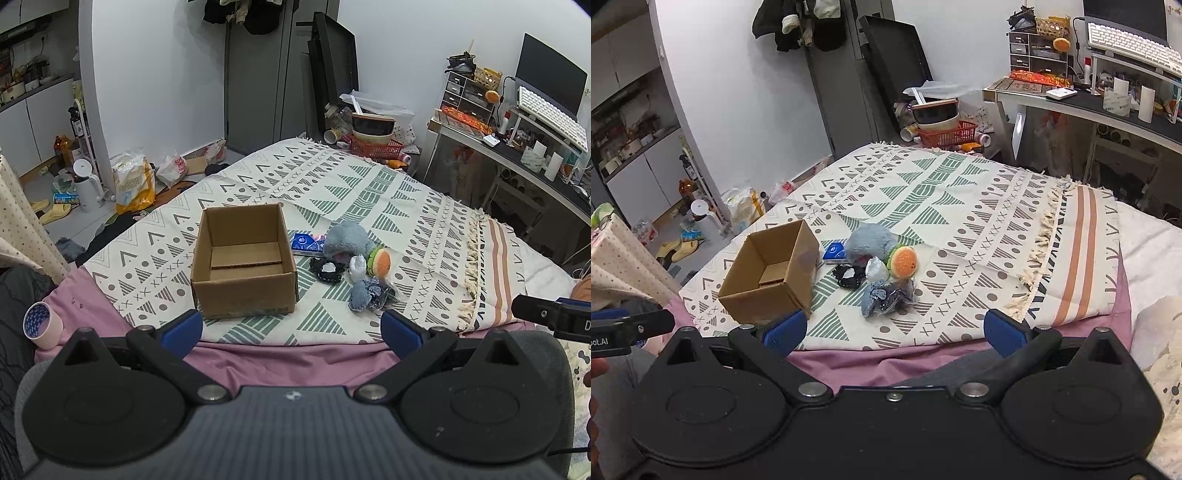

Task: Organize soft objects

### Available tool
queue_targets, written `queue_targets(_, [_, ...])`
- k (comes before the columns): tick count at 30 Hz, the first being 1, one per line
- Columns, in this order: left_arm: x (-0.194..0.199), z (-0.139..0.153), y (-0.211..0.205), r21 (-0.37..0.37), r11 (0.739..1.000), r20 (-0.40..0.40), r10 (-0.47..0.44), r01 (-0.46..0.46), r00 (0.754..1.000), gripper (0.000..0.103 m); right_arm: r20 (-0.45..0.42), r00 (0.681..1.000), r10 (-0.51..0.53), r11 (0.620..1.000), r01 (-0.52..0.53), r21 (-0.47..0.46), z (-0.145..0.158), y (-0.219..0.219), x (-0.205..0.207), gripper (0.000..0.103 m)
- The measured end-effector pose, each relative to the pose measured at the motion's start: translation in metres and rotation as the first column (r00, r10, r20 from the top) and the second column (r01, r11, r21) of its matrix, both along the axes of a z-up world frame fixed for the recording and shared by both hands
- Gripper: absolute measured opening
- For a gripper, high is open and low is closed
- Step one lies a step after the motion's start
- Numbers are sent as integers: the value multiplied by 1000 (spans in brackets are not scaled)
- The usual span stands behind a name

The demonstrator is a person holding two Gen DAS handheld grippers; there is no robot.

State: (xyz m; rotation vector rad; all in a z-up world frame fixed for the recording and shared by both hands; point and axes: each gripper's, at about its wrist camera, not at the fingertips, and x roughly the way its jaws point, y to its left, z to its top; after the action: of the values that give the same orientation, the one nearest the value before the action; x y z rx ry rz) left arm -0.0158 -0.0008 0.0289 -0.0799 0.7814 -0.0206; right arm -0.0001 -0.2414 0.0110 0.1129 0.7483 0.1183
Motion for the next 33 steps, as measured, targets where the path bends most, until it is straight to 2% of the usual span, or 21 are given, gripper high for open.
queue_targets(33, [0,3,-3,-17,1000,7,1,-1,1000,102,-5,1000,-8,1000,8,8,0,-4,2,103])
